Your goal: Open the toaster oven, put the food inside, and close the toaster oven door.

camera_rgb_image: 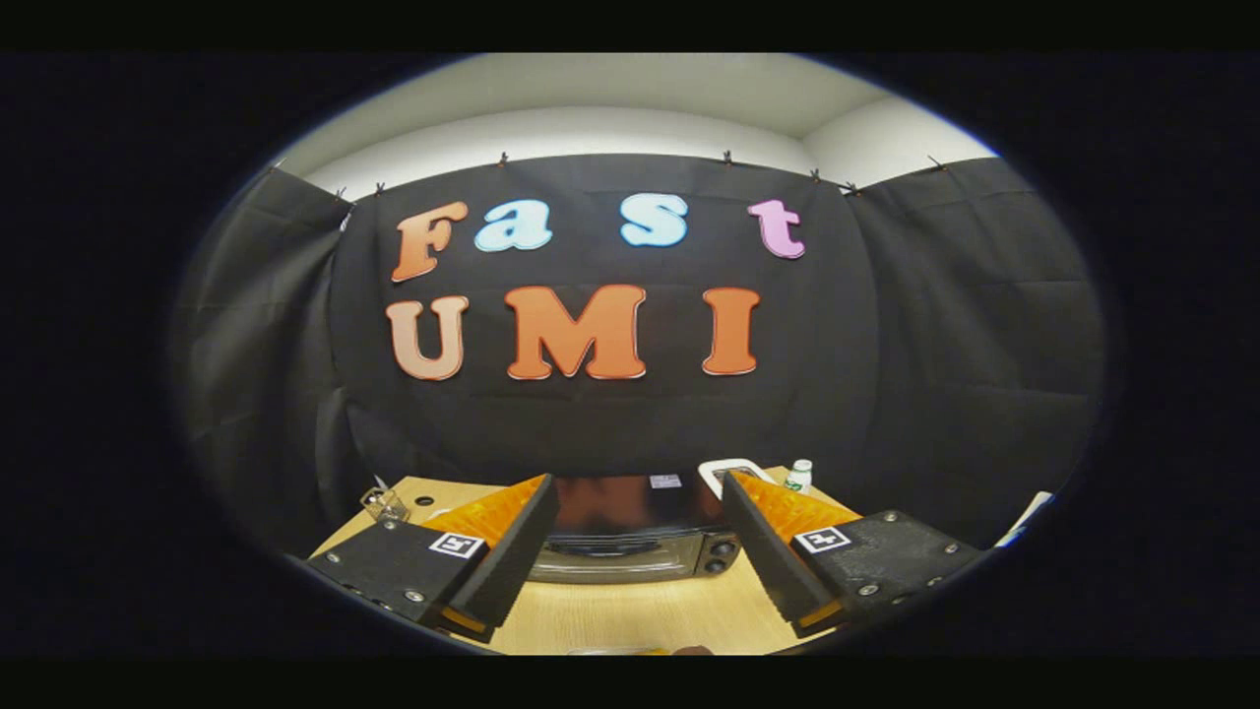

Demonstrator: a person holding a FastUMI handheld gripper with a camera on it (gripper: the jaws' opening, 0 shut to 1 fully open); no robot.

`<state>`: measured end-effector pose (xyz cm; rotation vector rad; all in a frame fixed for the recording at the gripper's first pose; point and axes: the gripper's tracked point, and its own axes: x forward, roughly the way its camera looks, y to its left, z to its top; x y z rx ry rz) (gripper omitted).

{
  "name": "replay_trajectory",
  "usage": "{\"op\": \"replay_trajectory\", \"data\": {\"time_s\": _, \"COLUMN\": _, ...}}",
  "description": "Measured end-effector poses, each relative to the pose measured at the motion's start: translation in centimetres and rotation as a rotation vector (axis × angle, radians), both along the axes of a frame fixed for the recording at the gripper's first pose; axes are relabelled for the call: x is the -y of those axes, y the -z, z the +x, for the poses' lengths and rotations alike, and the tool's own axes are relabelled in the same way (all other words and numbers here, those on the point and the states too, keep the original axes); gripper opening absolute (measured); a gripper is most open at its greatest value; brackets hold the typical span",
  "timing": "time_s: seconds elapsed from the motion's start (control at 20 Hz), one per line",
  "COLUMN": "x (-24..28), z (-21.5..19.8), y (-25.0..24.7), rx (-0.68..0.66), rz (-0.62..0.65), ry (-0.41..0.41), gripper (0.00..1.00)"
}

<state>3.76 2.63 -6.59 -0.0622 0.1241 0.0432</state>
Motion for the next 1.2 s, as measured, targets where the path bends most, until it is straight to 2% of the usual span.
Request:
{"op": "replay_trajectory", "data": {"time_s": 0.35, "x": -2.5, "z": 4.3, "y": 6.0, "rx": -0.102, "rz": -0.037, "ry": -0.052, "gripper": 0.99}}
{"op": "replay_trajectory", "data": {"time_s": 0.8, "x": -3.3, "z": 10.3, "y": 16.5, "rx": -0.298, "rz": -0.076, "ry": -0.069, "gripper": 0.99}}
{"op": "replay_trajectory", "data": {"time_s": 1.1, "x": -3.8, "z": 11.7, "y": 20.0, "rx": -0.379, "rz": -0.107, "ry": -0.071, "gripper": 0.99}}
{"op": "replay_trajectory", "data": {"time_s": 1.2, "x": -3.6, "z": 11.7, "y": 20.0, "rx": -0.389, "rz": -0.066, "ry": -0.064, "gripper": 1.00}}
